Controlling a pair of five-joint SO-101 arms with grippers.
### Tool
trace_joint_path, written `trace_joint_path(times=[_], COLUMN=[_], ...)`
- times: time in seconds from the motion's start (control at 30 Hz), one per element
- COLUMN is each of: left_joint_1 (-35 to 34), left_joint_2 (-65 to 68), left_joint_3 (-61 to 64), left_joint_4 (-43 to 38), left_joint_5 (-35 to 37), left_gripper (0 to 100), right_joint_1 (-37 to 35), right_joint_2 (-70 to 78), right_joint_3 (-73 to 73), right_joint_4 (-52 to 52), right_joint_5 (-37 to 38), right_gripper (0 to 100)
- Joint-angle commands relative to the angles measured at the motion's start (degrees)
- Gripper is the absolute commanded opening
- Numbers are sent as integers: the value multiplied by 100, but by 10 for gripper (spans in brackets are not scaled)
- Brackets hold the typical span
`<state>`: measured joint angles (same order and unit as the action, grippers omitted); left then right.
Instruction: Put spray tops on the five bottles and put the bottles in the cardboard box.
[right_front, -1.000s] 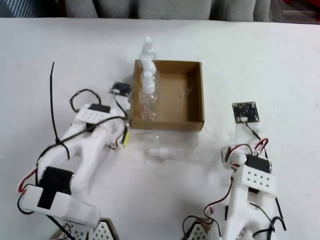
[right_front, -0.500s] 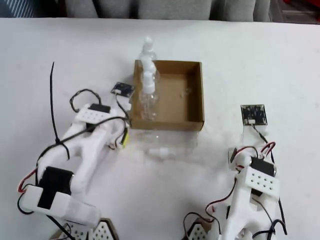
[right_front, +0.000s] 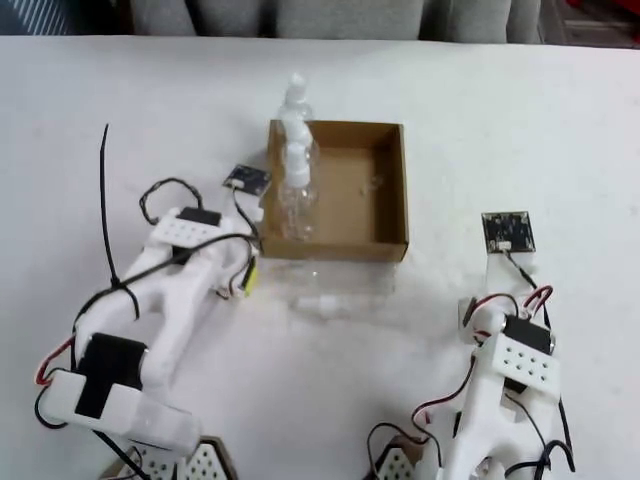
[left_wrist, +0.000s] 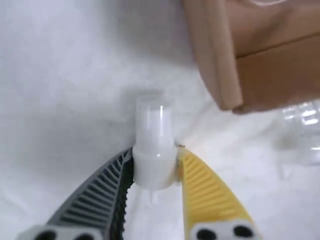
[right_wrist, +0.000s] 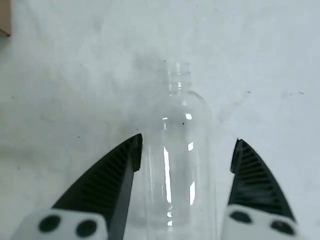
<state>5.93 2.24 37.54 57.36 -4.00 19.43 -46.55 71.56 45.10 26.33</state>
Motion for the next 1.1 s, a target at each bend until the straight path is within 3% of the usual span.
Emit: trace_joint_path(times=[0.0,0.1,0.3,0.47,0.6,0.77,1.07], left_joint_1=[40,40,40,40,40,75,84], left_joint_2=[40,40,40,40,40,40,40], left_joint_3=[-193,-193,-193,-193,-193,-193,-325], left_joint_4=[70,70,70,70,70,70,70], left_joint_5=[-62,-62,-62,-62,-70,-70,-62], left_gripper=[20,20,20,20,21,21,21], right_joint_1=[66,57,242,242,-84,-356,-338], right_joint_2=[-75,-75,-84,-75,-75,-75,-66], right_joint_3=[-97,-141,-1398,-2004,-2013,-1996,-1899], right_joint_4=[84,189,1965,2703,2800,2756,2589], right_joint_5=[79,97,519,527,475,-211,-202], right_gripper=[224,224,224,224,223,223,223])
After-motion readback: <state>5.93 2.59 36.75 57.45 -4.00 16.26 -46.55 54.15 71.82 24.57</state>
